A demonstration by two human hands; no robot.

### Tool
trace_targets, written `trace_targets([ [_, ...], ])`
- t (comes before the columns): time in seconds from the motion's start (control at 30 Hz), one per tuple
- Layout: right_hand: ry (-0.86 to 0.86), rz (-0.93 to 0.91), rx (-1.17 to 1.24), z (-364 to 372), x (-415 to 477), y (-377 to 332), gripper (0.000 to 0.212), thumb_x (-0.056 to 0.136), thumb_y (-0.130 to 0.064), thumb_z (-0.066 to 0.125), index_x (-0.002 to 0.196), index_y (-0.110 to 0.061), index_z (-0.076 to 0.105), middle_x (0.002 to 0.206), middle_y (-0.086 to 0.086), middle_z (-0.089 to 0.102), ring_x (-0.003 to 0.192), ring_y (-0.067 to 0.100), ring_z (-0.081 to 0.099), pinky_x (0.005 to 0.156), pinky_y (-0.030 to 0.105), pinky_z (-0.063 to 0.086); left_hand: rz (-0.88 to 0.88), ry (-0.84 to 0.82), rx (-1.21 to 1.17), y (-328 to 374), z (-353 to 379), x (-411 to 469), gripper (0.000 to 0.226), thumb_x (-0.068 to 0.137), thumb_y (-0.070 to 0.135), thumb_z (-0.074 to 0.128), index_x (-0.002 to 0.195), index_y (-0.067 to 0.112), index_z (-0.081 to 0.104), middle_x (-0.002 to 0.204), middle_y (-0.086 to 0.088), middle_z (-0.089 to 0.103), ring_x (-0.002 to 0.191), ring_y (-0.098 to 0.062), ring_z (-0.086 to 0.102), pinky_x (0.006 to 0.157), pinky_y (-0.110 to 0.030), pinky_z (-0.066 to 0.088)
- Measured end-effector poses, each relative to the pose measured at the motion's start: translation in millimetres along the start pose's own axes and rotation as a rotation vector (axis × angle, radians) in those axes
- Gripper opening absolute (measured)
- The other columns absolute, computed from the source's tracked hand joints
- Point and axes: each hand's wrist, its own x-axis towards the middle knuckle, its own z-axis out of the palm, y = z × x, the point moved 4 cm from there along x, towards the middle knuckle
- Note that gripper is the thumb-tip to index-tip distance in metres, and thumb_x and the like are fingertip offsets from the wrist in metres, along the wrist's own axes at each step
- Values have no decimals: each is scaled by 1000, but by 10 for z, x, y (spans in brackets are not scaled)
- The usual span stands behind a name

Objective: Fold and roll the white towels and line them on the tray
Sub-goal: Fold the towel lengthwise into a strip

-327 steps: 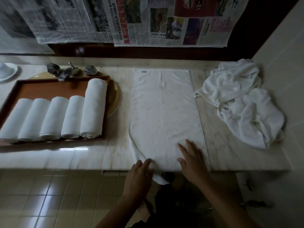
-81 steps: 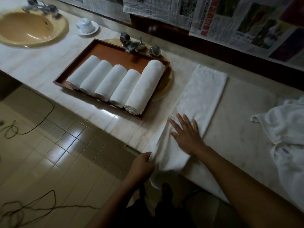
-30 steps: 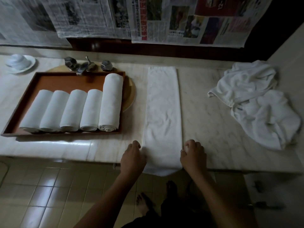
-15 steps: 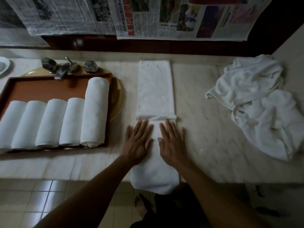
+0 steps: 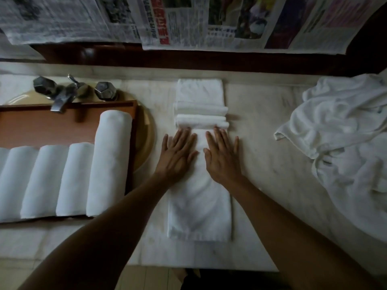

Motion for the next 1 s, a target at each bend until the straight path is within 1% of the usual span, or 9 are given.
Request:
trace_targets([
  [0.1, 14, 15, -3, -75, 72, 6, 53, 106, -41, 37, 156, -22, 38, 165, 7, 30, 155, 26, 21, 121, 65, 11, -102, 59, -64, 95, -127, -112, 66, 102, 45, 6, 164, 21, 16, 171, -4, 9, 158, -20, 0, 126, -52, -5],
  [0.17, 44, 68, 62, -172, -99, 6, 55, 105, -34, 40, 159, -22, 32, 167, 6, 26, 157, 23, 15, 122, 63, 11, -175, 132, -117, 248, -174, -412, 63, 102, 35, 14, 163, 18, 20, 171, -5, 10, 158, -20, 0, 127, -54, 0],
  [0.23, 48, 119, 129, -236, -472, -54, 58, 104, -29, 41, 161, -22, 27, 169, 4, 20, 158, 21, 10, 123, 61, 11, -156, 141, -172, 495, -102, -838, 61, 104, 32, 19, 162, 16, 22, 171, -5, 10, 159, -20, 0, 126, -56, 3],
  [0.4, -85, -21, 36, -136, -1393, -245, 58, 106, -41, 24, 162, -25, 23, 171, 2, 13, 158, 23, 7, 121, 64, 13, -37, 15, -116, 584, 229, -1445, 60, 108, 43, 17, 164, 23, 13, 172, 2, -1, 159, -19, -2, 124, -62, 10],
  [0.57, -70, 145, -28, -137, -1544, 131, 60, 106, -45, 23, 160, -21, 31, 168, 3, 23, 156, 28, 19, 121, 66, 12, -91, 43, -174, 158, 193, -1466, 61, 109, 44, 19, 164, 19, 9, 172, 1, -4, 158, -25, -5, 124, -63, 13],
  [0.67, -10, 221, -7, -226, -1678, 93, 60, 106, -42, 21, 160, -18, 30, 170, 6, 18, 157, 29, 16, 122, 62, 10, -92, 113, -199, 282, 91, -1596, 61, 108, 36, 23, 163, 13, 12, 172, -6, 0, 158, -27, -3, 126, -60, 11],
  [0.77, -13, 137, 46, -250, -1738, -302, 59, 107, -39, 26, 162, -19, 24, 170, 7, 14, 157, 29, 12, 123, 62, 10, -28, 69, -158, 637, 110, -1680, 61, 106, 35, 25, 164, 19, 14, 172, -1, 1, 159, -22, -3, 125, -59, 3],
  [0.87, -67, 64, 47, -165, -1814, -422, 58, 108, -44, 23, 162, -23, 24, 170, 3, 15, 158, 26, 9, 121, 64, 12, 1, 2, -125, 584, 219, -1700, 59, 108, 44, 17, 164, 25, 13, 172, 5, -2, 158, -18, -6, 124, -63, 9],
  [1.0, -98, 121, 26, -170, -1875, -174, 59, 107, -46, 20, 161, -24, 28, 170, 1, 18, 157, 27, 12, 122, 63, 10, -70, 25, -185, 225, 237, -1756, 60, 109, 44, 20, 164, 22, 11, 172, 2, 0, 158, -21, -5, 122, -63, 17],
])
